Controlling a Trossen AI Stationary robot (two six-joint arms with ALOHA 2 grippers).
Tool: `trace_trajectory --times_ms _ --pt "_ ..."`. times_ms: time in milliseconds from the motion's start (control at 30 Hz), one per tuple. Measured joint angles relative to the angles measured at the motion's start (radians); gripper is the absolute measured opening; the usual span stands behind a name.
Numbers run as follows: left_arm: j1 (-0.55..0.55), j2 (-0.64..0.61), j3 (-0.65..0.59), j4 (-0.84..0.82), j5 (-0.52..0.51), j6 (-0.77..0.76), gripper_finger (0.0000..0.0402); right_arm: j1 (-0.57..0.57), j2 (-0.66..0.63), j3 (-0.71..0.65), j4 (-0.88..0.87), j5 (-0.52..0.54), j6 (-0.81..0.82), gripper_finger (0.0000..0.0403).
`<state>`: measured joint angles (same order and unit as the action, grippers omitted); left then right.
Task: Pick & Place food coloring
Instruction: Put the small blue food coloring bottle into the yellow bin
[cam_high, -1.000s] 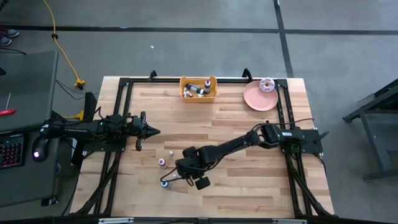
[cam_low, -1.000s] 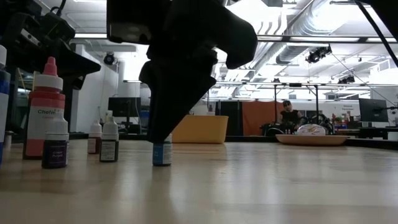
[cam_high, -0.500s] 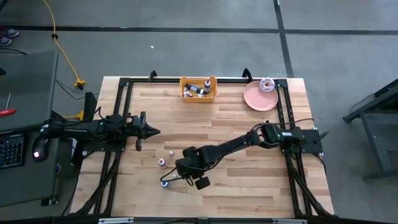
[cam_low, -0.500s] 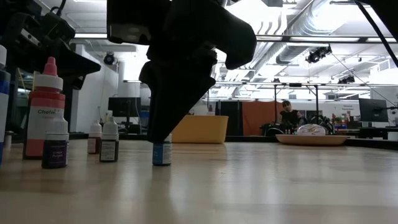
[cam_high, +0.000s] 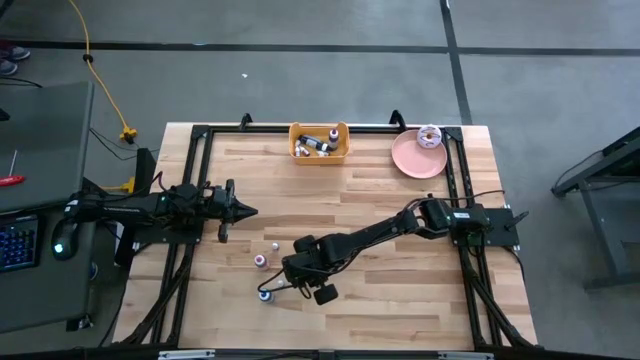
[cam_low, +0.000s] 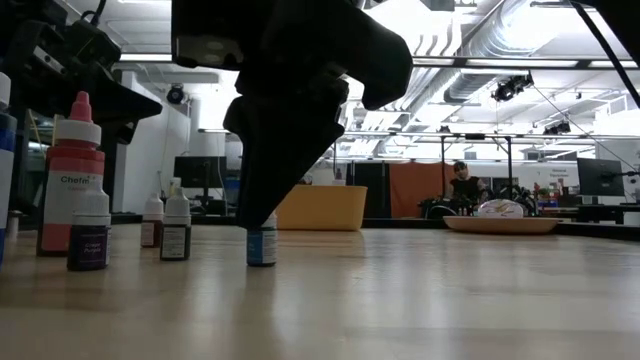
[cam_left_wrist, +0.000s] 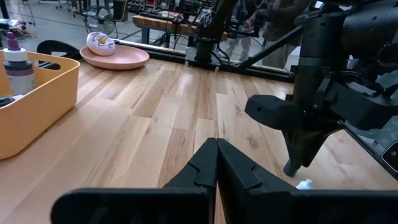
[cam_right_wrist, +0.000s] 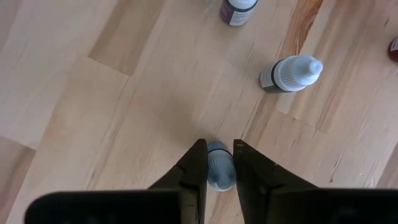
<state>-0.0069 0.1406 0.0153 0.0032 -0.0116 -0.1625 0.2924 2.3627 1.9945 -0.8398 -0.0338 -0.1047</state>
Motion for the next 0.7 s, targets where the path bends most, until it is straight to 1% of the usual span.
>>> trace_trajectory --times_ms 100,200,700 --pt "0.0 0.0 0.0 0.0 0.0 0.0 0.0001 0.0 0.0 0.0 0.0 0.0 0.0 0.0057" --pt "0.0 0.0 0.0 0.0 0.0 0.0 0.0001 0.0 0.0 0.0 0.0 0.0 0.0 0.0048" --pt "0.0 0.0 0.0 0.0 0.0 0.0 0.0001 0.0 -0.004 0.0 0.008 0.001 -0.004 0.0048"
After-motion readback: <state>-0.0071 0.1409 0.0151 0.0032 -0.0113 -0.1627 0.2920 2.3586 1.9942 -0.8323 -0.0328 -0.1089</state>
